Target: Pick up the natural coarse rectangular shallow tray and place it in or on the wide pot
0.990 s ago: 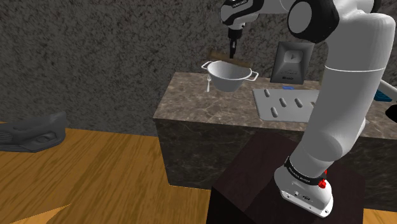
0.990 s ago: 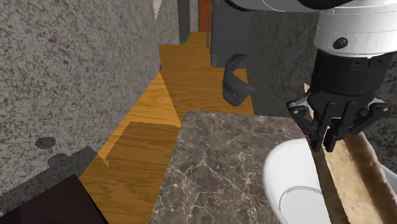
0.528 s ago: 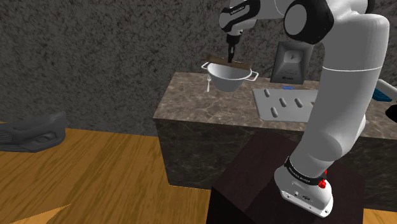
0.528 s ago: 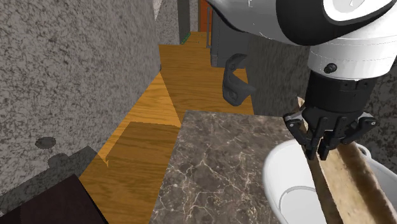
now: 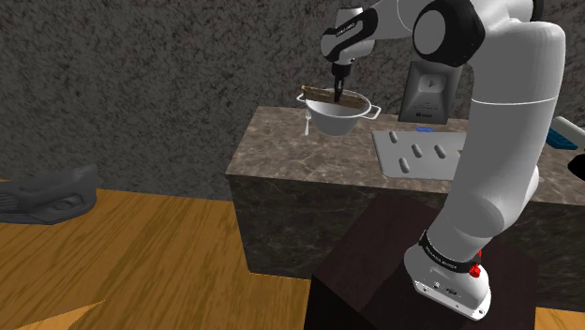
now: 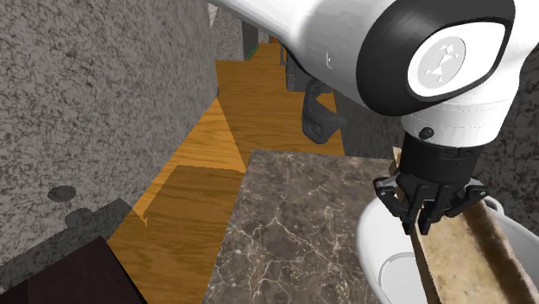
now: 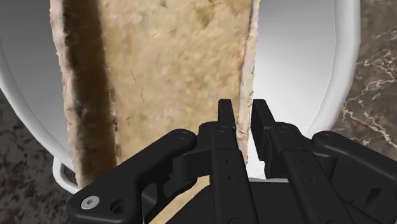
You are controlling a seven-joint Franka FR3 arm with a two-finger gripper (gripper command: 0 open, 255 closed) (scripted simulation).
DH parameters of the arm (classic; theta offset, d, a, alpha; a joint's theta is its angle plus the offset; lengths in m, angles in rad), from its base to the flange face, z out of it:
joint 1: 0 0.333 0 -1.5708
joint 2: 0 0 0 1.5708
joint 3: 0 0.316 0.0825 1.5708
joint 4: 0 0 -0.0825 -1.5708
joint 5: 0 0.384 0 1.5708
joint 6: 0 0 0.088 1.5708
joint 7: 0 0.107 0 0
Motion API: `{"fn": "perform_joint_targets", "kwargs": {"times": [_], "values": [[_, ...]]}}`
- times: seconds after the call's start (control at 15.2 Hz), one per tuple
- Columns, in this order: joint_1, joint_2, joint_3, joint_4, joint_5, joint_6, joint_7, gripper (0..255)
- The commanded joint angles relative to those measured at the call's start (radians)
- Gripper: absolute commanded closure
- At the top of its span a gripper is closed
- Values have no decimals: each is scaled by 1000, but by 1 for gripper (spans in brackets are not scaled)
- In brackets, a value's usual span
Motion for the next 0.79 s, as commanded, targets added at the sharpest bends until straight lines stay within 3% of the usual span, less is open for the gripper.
{"fn": "perform_joint_targets", "kwargs": {"times": [0.0,0.53,0.59,0.73], "values": [[-9,13,-7,-12,-1,24,0,255],[-11,13,-5,-12,-2,24,0,255],[-10,12,-5,-13,-3,25,1,0],[-11,15,-5,-12,-1,26,0,0]]}}
